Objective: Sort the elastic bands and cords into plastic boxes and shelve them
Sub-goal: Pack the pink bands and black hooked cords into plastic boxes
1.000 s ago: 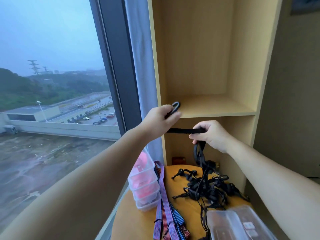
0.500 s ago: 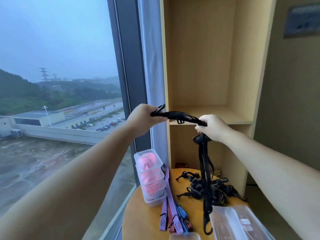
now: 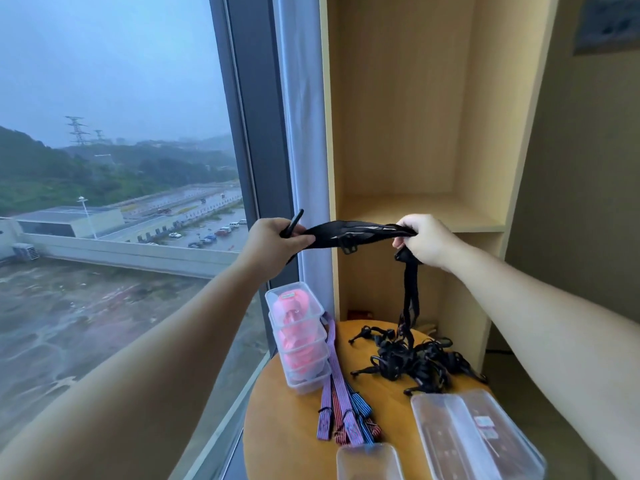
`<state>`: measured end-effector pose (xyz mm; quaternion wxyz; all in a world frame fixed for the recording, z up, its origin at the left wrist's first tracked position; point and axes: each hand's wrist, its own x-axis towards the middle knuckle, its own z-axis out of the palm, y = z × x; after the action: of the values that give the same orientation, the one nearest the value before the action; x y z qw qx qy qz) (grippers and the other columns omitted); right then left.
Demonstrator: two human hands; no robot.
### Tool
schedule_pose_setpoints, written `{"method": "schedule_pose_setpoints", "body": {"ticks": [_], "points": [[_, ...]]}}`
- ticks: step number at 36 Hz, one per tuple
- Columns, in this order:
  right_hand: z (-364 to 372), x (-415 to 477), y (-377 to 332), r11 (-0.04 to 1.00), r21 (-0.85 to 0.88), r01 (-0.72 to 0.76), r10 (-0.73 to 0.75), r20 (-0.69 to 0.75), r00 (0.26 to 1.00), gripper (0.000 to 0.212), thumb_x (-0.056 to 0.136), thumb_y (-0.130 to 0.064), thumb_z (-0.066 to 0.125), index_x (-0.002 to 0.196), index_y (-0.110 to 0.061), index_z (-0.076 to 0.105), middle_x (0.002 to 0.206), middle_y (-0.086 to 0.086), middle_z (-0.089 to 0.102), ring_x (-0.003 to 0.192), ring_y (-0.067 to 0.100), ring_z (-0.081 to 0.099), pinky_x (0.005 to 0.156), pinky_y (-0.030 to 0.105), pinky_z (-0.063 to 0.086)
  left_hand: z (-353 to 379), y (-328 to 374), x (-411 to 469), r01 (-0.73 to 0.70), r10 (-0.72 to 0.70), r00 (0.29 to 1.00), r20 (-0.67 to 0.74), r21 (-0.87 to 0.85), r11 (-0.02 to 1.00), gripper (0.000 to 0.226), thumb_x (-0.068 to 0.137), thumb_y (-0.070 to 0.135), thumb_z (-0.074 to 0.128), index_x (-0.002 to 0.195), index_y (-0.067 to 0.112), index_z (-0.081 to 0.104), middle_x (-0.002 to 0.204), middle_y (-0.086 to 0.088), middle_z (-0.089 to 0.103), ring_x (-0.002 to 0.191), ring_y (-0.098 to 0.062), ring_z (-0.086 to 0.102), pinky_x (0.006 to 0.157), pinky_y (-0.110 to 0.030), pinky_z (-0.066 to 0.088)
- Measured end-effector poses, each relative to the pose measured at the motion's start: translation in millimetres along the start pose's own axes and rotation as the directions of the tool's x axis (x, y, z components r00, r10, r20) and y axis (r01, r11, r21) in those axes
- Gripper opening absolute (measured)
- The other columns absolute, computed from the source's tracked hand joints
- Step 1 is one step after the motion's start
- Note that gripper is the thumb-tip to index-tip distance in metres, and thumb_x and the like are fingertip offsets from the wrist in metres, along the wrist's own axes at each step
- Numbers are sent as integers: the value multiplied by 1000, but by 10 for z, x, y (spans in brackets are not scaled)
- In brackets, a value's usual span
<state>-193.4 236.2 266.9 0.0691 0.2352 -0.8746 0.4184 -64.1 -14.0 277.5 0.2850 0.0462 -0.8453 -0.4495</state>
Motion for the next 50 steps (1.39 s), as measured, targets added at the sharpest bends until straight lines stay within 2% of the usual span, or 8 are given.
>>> {"method": "schedule_pose_setpoints", "body": {"ticks": [4,11,19,28,34,38,45,50], "points": [[-79,13,-192,990,126,69,-66,-31,997,35,79,10,41,69,-16,62,61,1,68,63,18,66,72,34,53,-111,188,3,-49,47,998,-34,-49,998,22,85,18,74,65,24,67,43,16,50,41,-3,45,43,-14,38],[-314,-140,-757,942,268,200,-166,-146,975,40,83,12,44,74,-20,65,54,-9,60,43,9,41,49,24,36,-290,471,-205,-123,121,992,-38,-44,991,24,85,20,73,63,24,65,43,16,49,39,-1,43,41,-11,34],[-538,-754,-1263,924,286,254,-221,-144,965,36,80,9,45,77,-18,69,57,-7,59,42,-1,41,44,9,32,-419,701,-693,-145,139,989,-57,-124,982,24,86,20,72,64,24,64,42,17,48,38,0,43,40,-11,35],[-457,-1575,-1268,900,422,109,-198,174,965,22,82,14,54,90,-1,67,80,20,57,41,14,34,41,23,32,-291,626,-1320,-81,103,990,94,-211,974,25,93,32,56,75,18,66,56,4,51,50,-11,44,48,-23,35],[-484,-1662,-1255,883,463,74,-243,318,916,20,83,16,58,103,14,62,58,2,51,45,12,32,47,25,30,-328,699,-1387,64,33,979,202,-454,889,34,73,16,40,91,10,69,78,-7,50,72,-22,45,69,-33,35],[-586,-1597,-1320,842,533,82,-319,371,872,31,77,18,60,105,7,67,66,5,55,48,12,37,46,23,37,-373,789,-1273,-36,117,970,212,-353,935,29,98,3,44,96,18,70,77,2,56,80,-21,49,78,-32,40],[-774,-1416,-1335,890,456,31,-300,532,792,63,65,6,73,124,-12,62,85,19,56,70,30,42,55,26,46,-507,912,-1037,-214,247,967,61,-331,919,22,98,3,53,95,16,71,74,10,66,71,-11,56,68,-22,46],[-812,-1346,-1500,961,196,197,-276,585,763,41,70,-7,83,109,-14,73,75,7,49,61,14,41,52,22,34,-557,992,-856,-295,304,950,73,-112,949,27,96,7,58,92,31,71,66,16,59,64,-4,52,66,-16,42]]}}
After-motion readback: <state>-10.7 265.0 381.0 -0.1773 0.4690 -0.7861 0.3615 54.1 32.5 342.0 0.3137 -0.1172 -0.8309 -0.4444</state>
